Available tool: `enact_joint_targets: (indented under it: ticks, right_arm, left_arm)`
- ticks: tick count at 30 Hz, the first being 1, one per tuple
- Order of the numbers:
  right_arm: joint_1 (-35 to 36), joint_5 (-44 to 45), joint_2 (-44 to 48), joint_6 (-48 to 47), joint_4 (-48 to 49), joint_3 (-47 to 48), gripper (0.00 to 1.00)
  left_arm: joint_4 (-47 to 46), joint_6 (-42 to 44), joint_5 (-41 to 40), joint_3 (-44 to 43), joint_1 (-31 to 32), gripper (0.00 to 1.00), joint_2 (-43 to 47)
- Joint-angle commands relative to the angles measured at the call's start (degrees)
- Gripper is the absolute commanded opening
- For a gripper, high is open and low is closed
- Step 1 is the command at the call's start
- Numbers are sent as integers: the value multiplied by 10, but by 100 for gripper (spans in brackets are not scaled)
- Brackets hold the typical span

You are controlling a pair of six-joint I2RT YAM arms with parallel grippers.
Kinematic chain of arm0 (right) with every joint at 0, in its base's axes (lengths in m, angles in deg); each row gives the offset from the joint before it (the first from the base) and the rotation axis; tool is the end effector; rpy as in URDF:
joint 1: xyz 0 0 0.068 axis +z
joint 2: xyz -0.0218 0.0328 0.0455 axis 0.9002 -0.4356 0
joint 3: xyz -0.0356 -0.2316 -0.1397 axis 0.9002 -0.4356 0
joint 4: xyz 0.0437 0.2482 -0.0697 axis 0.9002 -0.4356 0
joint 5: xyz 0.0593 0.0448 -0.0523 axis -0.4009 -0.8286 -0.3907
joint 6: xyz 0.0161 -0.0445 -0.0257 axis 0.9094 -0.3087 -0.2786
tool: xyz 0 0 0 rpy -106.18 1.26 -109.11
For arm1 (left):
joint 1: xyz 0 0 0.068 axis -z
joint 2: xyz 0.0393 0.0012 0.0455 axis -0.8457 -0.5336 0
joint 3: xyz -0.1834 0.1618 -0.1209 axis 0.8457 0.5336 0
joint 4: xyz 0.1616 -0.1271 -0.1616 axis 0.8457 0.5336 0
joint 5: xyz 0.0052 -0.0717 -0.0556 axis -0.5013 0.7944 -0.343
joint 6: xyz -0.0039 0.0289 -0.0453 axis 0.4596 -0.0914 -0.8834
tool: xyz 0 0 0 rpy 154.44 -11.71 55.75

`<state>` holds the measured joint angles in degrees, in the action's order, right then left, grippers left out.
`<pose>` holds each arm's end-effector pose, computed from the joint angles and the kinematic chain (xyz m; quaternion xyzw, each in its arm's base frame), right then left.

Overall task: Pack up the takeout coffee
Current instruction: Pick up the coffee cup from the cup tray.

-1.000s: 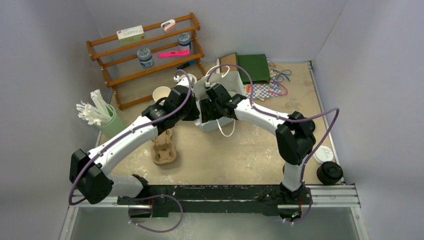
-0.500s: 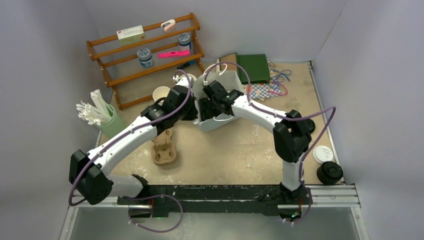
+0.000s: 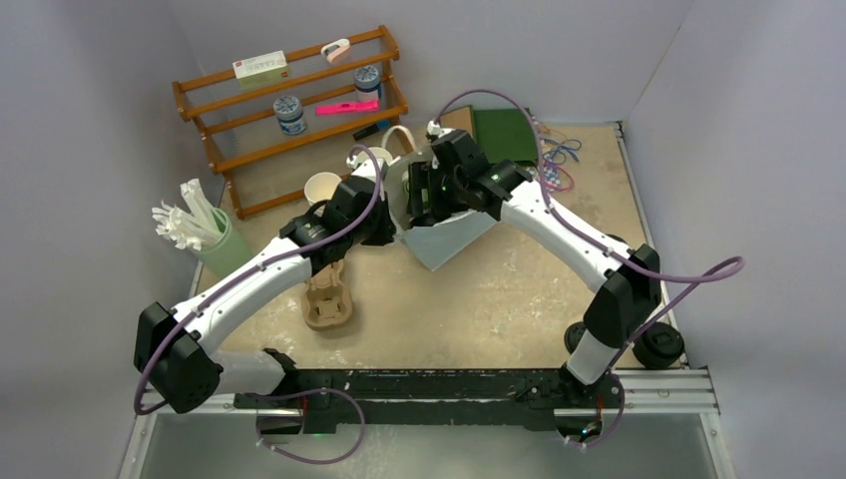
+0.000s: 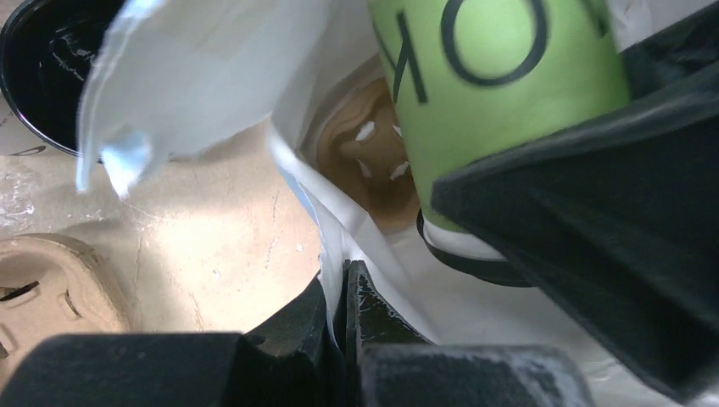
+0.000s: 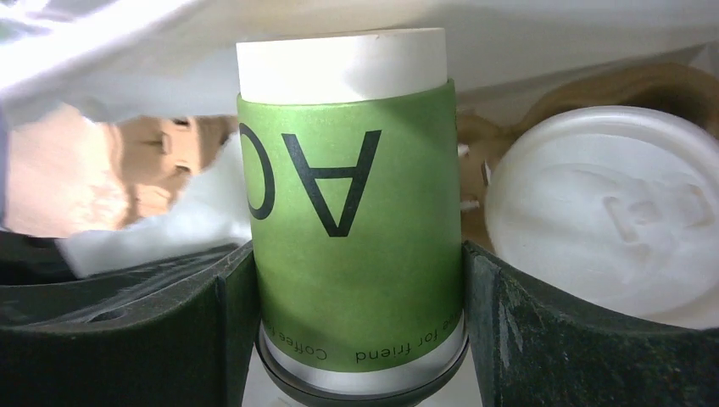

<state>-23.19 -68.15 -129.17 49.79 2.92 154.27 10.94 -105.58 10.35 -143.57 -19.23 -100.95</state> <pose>0.2942 0.2521 0.3463 -0.0933 0.8972 0.2133 0.3753 0.2255 -0.1718 0.3117 0.0080 0.8974 -0.1930 0.3967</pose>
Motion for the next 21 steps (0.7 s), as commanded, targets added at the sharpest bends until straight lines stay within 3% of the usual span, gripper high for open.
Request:
enact_joint_targets:
  ticks: [1, 4, 11, 14, 21]
  right_arm:
    - [-24, -26, 31, 26, -21, 83, 35]
    - [-38, -30, 50, 38, -11, 103, 34]
    - [-72, -41, 137, 101, 127, -10, 31]
    - [-89, -73, 151, 134, 145, -11, 30]
    - [-112, -79, 177, 123, 4, 123, 30]
  left_arm:
    - [13, 33, -34, 15, -7, 0, 11]
    - [-4, 41, -42, 16, -7, 0, 10]
    - [-45, 50, -49, 32, -7, 0, 13]
    - [-45, 45, -53, 27, -7, 0, 14]
    - [-5, 41, -64, -80, -7, 0, -39]
